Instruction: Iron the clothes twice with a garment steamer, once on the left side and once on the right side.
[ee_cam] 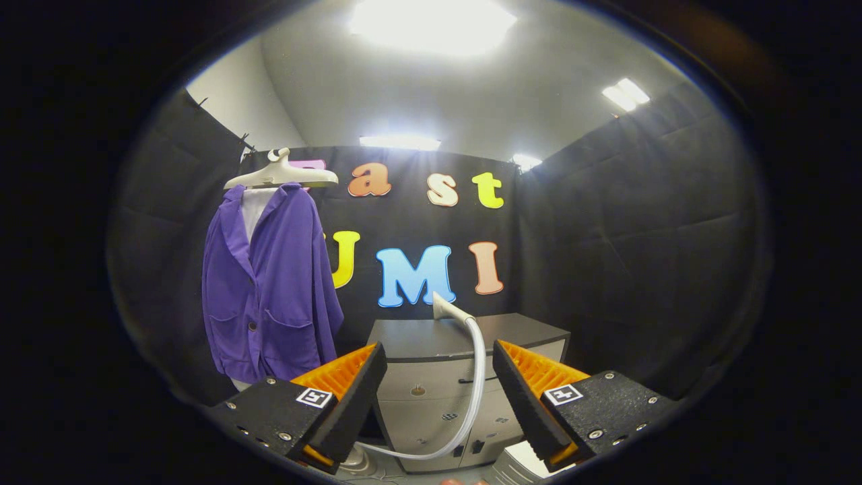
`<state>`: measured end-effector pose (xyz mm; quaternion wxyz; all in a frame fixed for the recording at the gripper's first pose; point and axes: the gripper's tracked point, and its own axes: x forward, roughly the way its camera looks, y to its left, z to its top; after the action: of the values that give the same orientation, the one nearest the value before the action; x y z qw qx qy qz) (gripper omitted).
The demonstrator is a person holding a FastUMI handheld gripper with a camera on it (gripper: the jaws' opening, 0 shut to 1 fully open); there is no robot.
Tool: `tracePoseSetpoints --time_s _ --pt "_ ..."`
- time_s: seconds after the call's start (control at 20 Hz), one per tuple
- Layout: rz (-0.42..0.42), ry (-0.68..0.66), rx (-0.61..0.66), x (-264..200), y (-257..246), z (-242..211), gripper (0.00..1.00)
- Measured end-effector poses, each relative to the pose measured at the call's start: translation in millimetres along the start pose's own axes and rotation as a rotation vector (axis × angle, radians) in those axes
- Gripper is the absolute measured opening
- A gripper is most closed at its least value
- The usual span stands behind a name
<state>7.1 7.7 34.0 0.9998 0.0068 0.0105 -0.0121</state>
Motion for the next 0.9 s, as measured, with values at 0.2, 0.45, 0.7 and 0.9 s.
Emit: tracePoseSetpoints --time_s 0.2,0.45,0.7,0.9 --pt "0.011 0.012 0.005 10 -1 15 0.98" --pt "0.014 0.005 0.0 50 -20 45 0.97" --pt "0.051 0.022 0.049 128 -41 64 0.97" --pt "0.06 0.034 0.112 211 -67 68 0.97"
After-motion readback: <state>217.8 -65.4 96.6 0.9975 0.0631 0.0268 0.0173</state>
